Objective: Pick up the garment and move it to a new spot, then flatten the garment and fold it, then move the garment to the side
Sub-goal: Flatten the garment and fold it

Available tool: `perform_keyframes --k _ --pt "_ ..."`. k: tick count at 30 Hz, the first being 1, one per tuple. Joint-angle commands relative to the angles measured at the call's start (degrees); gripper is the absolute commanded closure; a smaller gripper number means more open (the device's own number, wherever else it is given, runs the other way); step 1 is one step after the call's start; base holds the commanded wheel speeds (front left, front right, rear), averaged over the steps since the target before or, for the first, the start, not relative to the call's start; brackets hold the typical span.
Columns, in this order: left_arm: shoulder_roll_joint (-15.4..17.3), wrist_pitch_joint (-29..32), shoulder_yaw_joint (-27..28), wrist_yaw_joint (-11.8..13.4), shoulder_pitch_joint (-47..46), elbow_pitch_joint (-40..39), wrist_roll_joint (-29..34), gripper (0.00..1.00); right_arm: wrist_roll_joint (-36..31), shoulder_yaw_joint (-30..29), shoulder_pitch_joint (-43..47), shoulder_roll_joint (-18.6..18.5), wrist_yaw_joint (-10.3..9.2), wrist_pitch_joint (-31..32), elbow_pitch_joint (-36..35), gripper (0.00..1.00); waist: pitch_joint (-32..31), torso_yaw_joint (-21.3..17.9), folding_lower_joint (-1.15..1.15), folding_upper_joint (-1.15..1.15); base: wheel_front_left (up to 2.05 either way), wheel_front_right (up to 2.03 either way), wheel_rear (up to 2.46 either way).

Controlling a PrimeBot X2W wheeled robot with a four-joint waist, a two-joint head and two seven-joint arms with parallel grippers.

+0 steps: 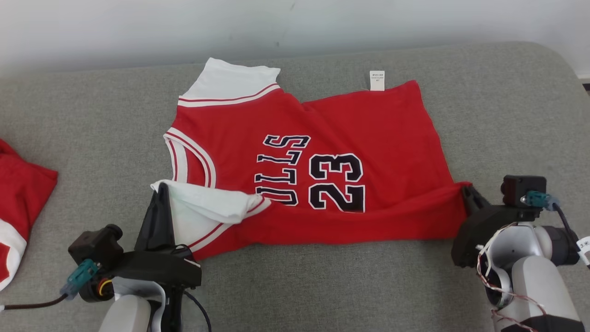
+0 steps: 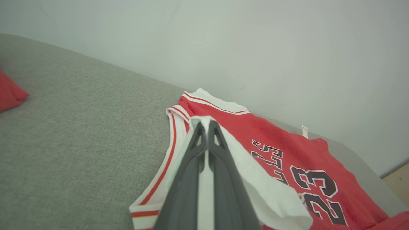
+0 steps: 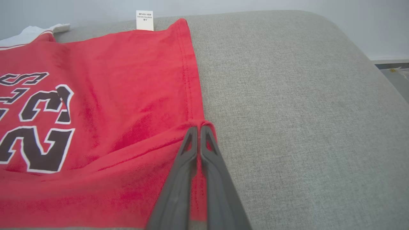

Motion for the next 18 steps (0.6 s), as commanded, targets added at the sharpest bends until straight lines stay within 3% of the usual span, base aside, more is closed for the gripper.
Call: perform_keyframes --k 1,18 --pt "0.47 -0.38 0.27 0.33 -1.22 0.89 0.78 1.00 -0.95 -0.63 -1.29 -0.08 -0.15 -1.11 0.90 1.00 0.49 0.22 -0.01 -0.01 0.00 0.00 0.00" --pt "-0.04 -1.31 -0.15 -0.30 -6.27 7.20 2.69 1.00 -4.37 -1.32 -6.77 -0.06 -0.15 -5.12 9.04 1.00 2.04 1.10 -0.01 -0.01 0.00 0.00 0.00"
